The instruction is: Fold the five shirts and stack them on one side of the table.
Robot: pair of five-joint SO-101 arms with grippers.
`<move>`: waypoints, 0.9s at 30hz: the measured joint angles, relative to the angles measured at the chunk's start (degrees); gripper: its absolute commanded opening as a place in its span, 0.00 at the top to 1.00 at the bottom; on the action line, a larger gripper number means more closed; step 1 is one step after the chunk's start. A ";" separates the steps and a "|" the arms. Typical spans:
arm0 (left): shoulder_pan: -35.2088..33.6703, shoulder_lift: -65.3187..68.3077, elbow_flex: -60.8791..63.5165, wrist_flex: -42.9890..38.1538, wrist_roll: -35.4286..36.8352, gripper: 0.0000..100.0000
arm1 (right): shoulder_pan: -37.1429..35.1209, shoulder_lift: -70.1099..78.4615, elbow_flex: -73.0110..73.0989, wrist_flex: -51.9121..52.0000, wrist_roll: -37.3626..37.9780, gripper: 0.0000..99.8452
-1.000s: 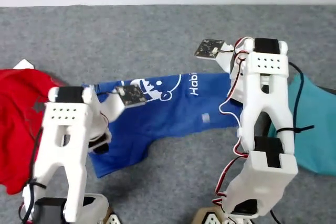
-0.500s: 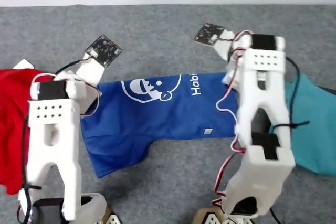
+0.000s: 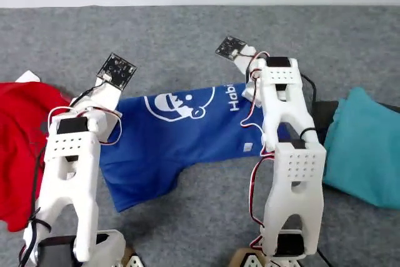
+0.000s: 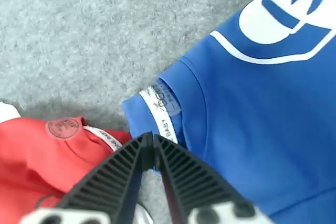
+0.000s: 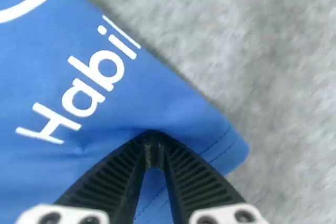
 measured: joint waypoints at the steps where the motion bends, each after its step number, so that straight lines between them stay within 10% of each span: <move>1: 0.00 0.00 0.00 0.00 0.00 0.99 | -0.09 1.32 -1.93 -0.35 0.00 0.99; 27: -3.60 6.86 -4.48 0.00 6.24 0.92 | -7.65 6.95 -46.68 39.03 -4.92 0.99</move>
